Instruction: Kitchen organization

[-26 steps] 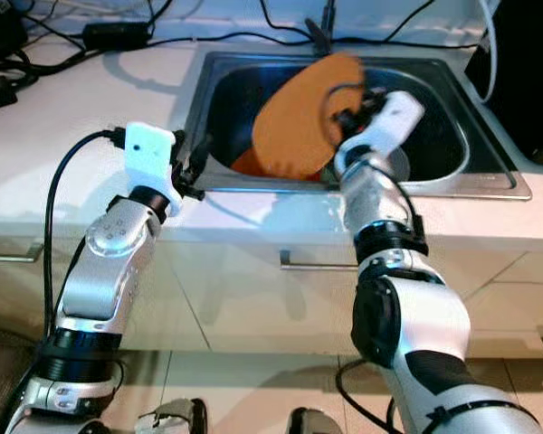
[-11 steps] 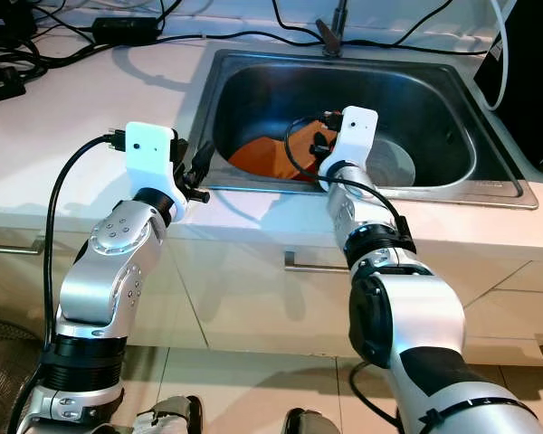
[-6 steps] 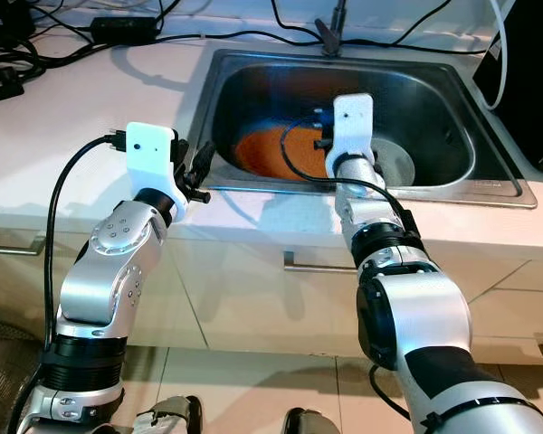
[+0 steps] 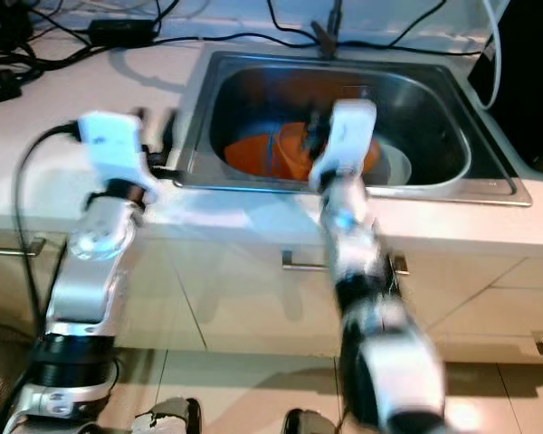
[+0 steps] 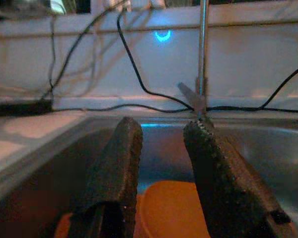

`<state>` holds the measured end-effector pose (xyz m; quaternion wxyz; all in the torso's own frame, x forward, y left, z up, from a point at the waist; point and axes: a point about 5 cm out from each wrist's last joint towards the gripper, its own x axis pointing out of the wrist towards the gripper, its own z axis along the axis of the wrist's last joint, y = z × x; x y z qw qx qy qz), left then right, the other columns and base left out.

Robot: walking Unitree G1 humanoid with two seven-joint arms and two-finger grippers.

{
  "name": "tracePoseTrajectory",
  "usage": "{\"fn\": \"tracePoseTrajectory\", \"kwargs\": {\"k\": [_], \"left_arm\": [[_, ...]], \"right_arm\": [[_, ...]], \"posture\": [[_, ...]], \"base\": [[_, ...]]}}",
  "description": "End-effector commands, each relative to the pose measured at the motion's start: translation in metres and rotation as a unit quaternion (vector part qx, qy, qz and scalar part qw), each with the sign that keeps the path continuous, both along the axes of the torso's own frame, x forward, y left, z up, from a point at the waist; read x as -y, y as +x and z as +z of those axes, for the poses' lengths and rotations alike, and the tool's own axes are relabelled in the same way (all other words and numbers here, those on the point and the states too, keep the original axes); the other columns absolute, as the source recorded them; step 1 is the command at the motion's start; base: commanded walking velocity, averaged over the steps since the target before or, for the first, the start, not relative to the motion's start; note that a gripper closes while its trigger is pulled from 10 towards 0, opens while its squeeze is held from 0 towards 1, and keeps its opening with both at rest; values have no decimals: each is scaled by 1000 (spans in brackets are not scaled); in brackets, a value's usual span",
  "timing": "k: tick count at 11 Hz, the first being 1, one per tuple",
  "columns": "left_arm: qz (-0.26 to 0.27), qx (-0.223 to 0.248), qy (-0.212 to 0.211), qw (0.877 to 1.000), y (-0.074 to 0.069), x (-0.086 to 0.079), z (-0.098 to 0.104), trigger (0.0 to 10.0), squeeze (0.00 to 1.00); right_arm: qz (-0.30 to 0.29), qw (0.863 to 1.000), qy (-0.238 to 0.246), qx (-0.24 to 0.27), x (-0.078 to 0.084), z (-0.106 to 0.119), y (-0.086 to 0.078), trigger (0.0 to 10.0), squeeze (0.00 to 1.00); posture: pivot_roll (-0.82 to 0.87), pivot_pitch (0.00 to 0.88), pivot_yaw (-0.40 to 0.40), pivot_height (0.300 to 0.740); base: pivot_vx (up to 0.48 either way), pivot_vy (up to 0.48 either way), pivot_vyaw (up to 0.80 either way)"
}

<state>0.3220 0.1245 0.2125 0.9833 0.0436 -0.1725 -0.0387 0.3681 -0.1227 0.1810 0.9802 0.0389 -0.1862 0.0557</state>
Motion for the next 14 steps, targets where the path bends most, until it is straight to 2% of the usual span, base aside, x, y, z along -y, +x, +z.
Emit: {"fn": "tracePoseTrajectory", "kwargs": {"k": [1,2,5,8,14], "left_arm": [[5,8,3,1000,-1,1,-2,10000,0],[7,13,1,1000,-1,2,-4,10000,0],[7,21,7,1000,1,4,-6,10000,0],[13,21,4,1000,2,0,-9,10000,0],[11,20,8,1000,3,-1,-12,10000,0]], "right_arm": [[2,1000,13,19,-1,6,-4,10000,0],[8,999,20,25,-3,1,-13,10000,0],[11,999,31,12,-3,5,-15,10000,0],[12,1000,18,-10,-5,0,-18,10000,0],[0,1000,16,-8,7,4,-18,10000,0]], "posture": [[83,70,-6,740],[76,76,-7,740],[75,81,-13,740],[79,84,-13,740],[75,94,-11,740]], "base": [[0,-300,0],[0,-480,0],[0,-480,-142],[0,-480,0],[0,-480,0]]}}
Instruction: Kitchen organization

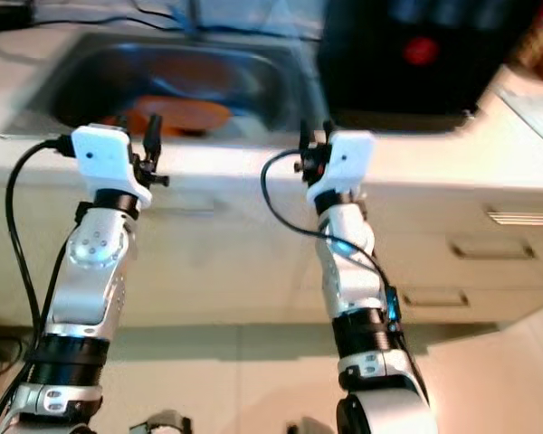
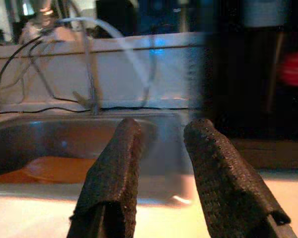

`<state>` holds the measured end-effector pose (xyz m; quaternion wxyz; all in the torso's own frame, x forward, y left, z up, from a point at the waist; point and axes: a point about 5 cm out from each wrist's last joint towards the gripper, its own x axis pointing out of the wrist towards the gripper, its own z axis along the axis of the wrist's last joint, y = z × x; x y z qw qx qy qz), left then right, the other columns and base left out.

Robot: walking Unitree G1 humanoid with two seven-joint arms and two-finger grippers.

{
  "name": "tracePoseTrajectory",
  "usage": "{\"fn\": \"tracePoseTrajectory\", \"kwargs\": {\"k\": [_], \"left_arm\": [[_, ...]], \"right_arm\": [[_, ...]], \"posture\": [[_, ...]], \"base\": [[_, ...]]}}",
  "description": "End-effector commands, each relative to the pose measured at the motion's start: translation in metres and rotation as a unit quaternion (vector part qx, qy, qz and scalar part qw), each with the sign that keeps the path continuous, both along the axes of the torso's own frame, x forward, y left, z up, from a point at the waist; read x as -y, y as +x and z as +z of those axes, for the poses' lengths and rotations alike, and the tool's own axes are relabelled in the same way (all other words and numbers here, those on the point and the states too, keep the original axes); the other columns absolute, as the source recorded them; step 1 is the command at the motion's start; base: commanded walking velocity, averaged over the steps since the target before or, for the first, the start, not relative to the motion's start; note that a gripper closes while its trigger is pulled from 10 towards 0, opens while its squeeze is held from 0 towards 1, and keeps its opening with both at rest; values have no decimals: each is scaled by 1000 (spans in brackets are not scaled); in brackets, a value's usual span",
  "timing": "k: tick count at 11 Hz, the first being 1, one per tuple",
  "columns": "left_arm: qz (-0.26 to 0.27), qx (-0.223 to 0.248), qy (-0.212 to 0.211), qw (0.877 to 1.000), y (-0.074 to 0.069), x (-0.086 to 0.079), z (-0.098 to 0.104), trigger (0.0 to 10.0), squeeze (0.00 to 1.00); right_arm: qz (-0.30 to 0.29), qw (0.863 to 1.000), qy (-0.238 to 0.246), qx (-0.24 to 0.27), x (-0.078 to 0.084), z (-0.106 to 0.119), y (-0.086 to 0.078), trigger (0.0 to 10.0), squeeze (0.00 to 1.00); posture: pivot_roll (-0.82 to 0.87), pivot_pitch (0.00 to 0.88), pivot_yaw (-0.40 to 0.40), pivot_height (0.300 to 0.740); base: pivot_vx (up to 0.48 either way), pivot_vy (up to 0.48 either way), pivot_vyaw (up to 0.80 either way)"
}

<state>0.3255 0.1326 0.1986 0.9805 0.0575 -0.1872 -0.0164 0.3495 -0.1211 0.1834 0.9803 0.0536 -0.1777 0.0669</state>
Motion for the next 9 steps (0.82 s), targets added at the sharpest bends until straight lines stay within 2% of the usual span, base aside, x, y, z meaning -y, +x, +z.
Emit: {"fn": "tracePoseTrajectory", "kwargs": {"k": [1,3,5,7,8,9], "left_arm": [[-11,3,0,1000,0,7,2,10000,0],[-10,2,0,1000,1,6,1,10000,0],[-3,-27,3,1000,1,-1,-18,10000,0],[8,-105,34,994,-5,-17,-67,10000,0],[21,-179,50,982,-13,-32,-107,10000,0],[26,-212,54,975,-19,-37,-124,10000,0]], "right_arm": [[-16,1000,4,-2,10,1,1,10000,0],[-20,1000,2,-7,13,-1,2,10000,0],[-37,998,-5,-46,25,-23,1,10000,0],[-34,991,-22,-126,36,-66,-5,10000,0],[-30,981,-32,-188,43,-96,-13,10000,0],[-26,976,-40,-212,45,-109,-17,10000,0]], "posture": [[75,94,-11,740],[77,101,-13,740],[77,104,-13,740],[78,108,-12,740],[77,111,-11,740],[75,112,-11,740]], "base": [[0,-480,0],[0,-480,0],[0,-412,0],[0,0,0],[0,0,0],[0,0,0]]}}
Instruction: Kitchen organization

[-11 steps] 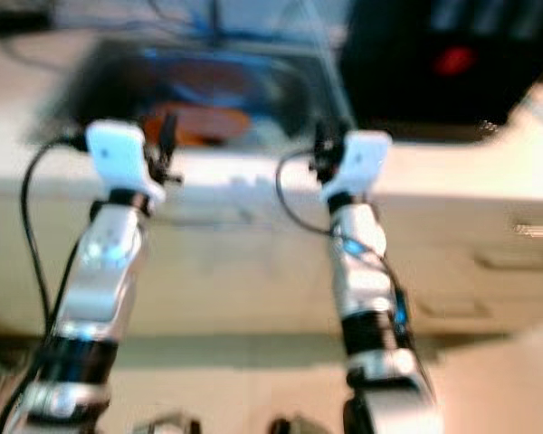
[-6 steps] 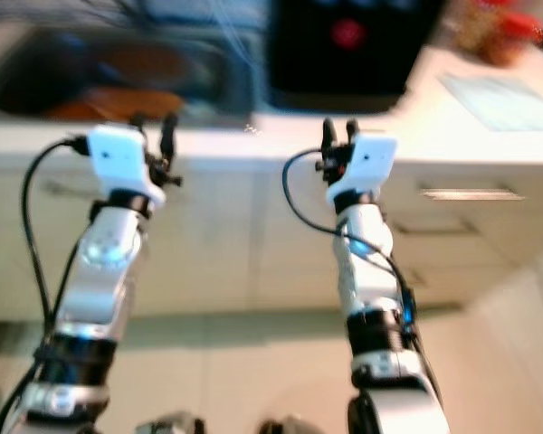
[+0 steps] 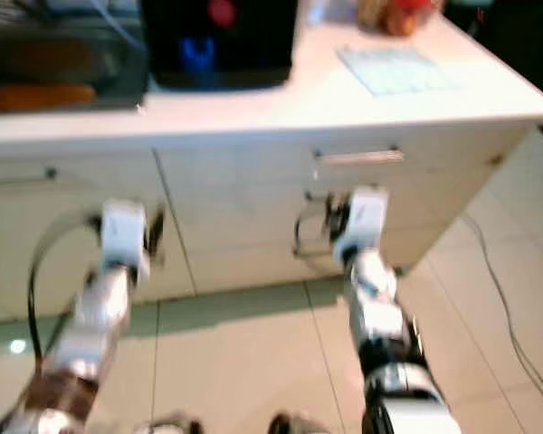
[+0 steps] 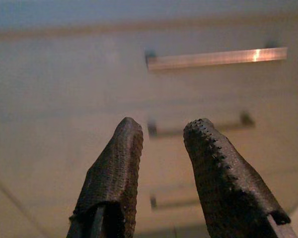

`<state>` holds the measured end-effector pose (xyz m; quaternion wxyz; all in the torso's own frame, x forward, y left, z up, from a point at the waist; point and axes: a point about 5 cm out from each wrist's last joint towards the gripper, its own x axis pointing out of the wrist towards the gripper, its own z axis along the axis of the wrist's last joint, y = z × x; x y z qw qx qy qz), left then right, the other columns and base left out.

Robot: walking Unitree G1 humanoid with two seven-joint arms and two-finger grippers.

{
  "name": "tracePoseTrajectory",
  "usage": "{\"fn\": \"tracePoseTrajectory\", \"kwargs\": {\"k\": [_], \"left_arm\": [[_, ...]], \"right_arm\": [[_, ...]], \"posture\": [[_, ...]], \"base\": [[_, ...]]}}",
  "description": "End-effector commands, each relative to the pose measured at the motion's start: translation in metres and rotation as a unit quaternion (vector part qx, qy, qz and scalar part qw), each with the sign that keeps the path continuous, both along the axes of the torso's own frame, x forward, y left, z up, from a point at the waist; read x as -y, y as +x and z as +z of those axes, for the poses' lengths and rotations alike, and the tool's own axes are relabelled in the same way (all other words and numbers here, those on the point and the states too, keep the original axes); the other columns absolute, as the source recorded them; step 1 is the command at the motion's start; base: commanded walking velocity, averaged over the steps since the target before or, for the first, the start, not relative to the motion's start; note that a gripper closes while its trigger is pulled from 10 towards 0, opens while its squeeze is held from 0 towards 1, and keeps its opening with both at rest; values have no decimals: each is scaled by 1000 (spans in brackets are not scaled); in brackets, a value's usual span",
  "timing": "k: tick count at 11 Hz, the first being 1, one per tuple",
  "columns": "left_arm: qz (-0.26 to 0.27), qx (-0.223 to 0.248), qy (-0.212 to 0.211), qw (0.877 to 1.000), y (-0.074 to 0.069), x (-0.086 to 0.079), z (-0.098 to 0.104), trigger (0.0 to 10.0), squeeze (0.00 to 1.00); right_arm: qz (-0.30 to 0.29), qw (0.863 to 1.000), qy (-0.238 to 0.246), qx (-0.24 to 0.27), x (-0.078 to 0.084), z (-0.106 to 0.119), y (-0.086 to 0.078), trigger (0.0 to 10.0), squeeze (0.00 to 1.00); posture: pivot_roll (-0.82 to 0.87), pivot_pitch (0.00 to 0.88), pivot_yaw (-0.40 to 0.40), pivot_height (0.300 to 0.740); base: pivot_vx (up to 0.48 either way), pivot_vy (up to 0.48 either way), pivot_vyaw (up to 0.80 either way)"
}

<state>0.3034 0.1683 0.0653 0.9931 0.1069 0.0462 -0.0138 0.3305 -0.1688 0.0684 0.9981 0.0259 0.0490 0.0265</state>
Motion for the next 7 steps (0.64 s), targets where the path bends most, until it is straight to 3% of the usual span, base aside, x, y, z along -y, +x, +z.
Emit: {"fn": "tracePoseTrajectory", "kwargs": {"k": [1,3,4,6,7], "left_arm": [[7,-52,5,999,-11,-11,-26,10000,0],[9,-187,7,982,-47,-21,-83,10000,0],[20,-219,3,975,-58,-24,-95,10000,0],[74,-323,-27,943,-102,-37,-130,10000,0],[95,-355,-48,929,-120,-39,-141,10000,0]], "right_arm": [[11,999,-12,-50,3,-22,-9,10000,0],[28,980,-30,-195,7,-78,-48,10000,0],[29,973,-36,-226,8,-90,-60,10000,0],[27,954,-29,-297,11,-117,-92,10000,0],[24,946,-26,-321,13,-126,-104,10000,0]], "posture": [[76,113,-14,740],[79,118,-14,740],[81,118,-16,740],[78,119,-12,740],[61,77,1,740]], "base": [[0,0,0],[0,0,0],[0,0,0],[0,0,0],[0,0,0]]}}
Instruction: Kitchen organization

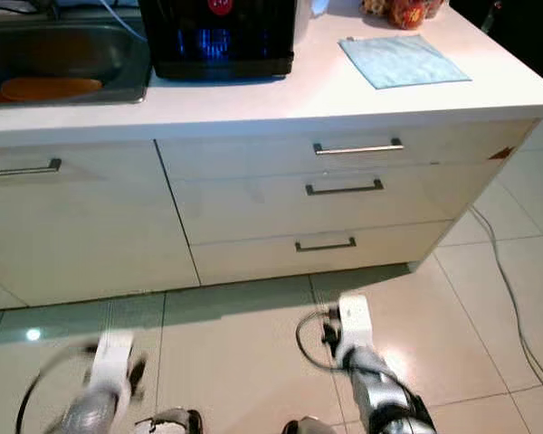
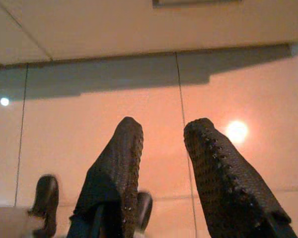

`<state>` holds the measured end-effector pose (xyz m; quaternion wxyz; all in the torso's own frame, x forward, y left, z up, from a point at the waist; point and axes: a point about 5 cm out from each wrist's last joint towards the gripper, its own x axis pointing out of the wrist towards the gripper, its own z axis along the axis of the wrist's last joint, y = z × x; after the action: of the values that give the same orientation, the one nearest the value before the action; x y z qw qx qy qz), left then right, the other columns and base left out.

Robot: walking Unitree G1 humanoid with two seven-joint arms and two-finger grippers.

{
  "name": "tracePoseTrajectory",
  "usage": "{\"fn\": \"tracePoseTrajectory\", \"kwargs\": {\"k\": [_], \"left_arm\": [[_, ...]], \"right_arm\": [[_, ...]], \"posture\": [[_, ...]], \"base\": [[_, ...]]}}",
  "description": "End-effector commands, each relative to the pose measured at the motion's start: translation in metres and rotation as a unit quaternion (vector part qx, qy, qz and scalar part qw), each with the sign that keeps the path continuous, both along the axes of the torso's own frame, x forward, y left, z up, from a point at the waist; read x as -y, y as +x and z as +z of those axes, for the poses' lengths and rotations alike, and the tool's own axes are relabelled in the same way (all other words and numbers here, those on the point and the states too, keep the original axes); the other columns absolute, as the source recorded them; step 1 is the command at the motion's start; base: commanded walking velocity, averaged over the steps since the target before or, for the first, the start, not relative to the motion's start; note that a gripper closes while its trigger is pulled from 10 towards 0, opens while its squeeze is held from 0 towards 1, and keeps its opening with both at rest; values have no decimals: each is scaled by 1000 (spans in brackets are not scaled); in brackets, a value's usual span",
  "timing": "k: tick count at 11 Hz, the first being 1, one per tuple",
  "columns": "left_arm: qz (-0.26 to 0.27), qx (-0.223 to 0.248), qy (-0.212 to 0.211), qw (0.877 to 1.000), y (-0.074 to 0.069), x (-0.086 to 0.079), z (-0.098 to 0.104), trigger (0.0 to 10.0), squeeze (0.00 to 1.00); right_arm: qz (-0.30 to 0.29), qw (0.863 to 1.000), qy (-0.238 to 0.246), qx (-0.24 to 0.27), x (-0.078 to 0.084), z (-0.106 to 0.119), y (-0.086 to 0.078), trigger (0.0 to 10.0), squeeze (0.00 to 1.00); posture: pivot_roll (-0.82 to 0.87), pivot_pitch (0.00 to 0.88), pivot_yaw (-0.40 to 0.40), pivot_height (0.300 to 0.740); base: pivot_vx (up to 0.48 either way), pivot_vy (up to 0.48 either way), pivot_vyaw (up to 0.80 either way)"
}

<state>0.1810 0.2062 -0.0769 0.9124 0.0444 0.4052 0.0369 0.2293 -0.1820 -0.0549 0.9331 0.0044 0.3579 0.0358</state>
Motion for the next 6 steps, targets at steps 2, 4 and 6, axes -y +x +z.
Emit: {"fn": "tracePoseTrajectory", "kwargs": {"k": [2,4,6], "left_arm": [[37,-33,-26,998,-21,-3,-11,10000,0],[41,-33,-25,998,-22,-6,-11,10000,0],[44,-31,-21,998,-18,-8,-9,10000,0]], "right_arm": [[-16,999,7,-44,6,-13,-21,10000,0],[-11,999,4,-50,5,-15,-24,10000,0],[-26,998,5,-57,6,-16,-25,10000,0]], "posture": [[70,44,4,740],[76,46,1,740],[77,54,-1,740]], "base": [[0,0,0],[0,0,0],[0,0,0]]}}
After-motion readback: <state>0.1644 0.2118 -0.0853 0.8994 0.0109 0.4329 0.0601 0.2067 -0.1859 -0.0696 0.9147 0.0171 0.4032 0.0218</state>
